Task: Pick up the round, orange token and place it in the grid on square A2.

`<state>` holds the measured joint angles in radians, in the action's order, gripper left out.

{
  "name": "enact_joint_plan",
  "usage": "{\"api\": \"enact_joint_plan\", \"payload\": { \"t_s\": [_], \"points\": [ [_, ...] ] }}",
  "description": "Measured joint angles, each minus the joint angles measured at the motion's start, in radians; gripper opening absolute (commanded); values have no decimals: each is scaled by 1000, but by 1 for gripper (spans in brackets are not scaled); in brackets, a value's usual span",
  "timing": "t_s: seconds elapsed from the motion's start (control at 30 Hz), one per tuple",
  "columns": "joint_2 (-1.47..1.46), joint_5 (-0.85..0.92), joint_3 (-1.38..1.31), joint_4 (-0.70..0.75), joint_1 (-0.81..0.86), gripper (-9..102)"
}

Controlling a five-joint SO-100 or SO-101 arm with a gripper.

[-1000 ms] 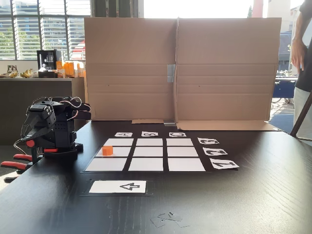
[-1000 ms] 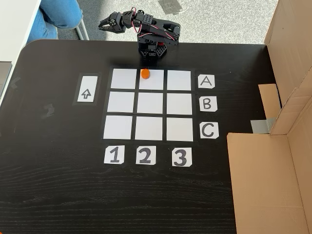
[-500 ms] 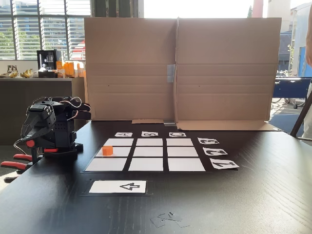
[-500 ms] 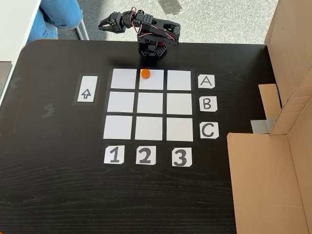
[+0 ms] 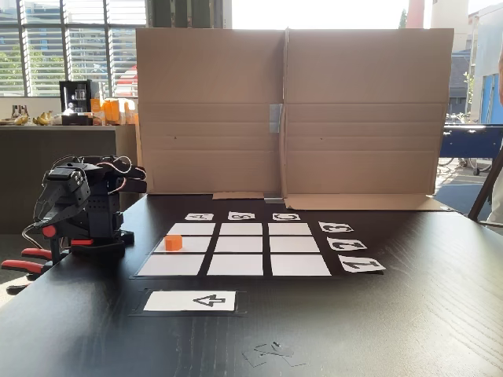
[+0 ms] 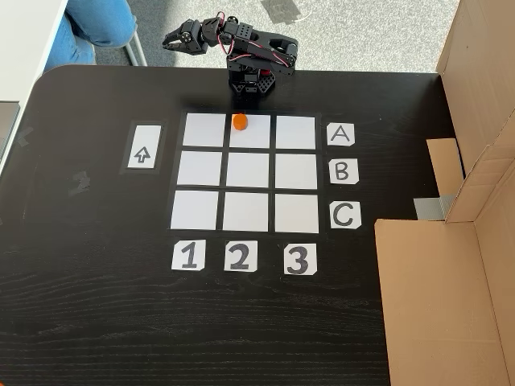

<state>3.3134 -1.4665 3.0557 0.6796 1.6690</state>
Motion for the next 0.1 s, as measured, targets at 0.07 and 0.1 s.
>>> {"api": "enact_joint_plan", "payload": {
  "t_s": [0.07,0.1],
  "points": [
    [0,0,0,0,0,0],
    [0,0,0,0,0,0]
  ]
}}
